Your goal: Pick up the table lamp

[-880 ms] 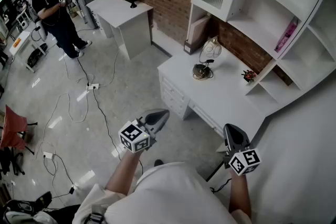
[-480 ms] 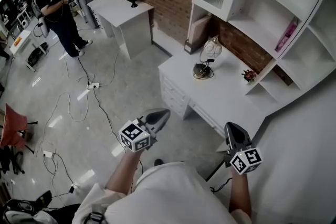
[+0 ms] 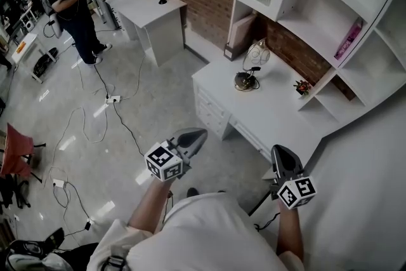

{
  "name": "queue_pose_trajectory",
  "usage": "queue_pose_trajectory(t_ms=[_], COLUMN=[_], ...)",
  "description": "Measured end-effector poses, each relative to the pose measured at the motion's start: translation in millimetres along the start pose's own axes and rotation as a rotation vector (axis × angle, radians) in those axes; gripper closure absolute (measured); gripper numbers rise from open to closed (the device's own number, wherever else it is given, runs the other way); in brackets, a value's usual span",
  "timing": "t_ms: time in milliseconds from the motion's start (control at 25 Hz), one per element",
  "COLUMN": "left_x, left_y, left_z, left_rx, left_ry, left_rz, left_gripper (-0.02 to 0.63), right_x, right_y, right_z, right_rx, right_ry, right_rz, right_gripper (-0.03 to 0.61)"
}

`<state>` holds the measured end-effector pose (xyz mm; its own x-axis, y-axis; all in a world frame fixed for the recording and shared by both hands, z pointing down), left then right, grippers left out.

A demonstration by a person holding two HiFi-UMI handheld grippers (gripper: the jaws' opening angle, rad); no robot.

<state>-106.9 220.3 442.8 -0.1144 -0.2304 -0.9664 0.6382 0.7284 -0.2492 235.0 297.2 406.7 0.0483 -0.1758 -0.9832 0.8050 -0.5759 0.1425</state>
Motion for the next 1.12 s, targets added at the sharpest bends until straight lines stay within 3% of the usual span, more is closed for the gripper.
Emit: queue_pose_trajectory(t_ms=[400, 1120], left_x=[-2.8, -6.4], left_y=[-5.9, -25.6], left_z=[3.8, -8.6], left_rx=[-0.002, -0.041], left_ry=[-0.015, -0.041], left_rz=[0.004, -0.028], left_gripper=[0.594, 0.468], right_x=[-0.8, -2.3], right_y=[-0.7, -21.2], right_z=[6.1, 20.5], right_rx=[-0.036, -0.065], right_ry=[-0.018, -0.045], right_rz=[0.007, 0.018], right_gripper=[0.546, 0.433])
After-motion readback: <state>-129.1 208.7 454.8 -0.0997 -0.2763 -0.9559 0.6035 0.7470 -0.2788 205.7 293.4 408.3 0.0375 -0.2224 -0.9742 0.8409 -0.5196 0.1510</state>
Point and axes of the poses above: the fingertips, and each gripper's own axes: z forward along the fingers, y to its right, x out of its top, the point moved 10 cm from there along -z, backward along the fingers, and after that the axes turned 7 degrees about x, right-handed, at the moved point
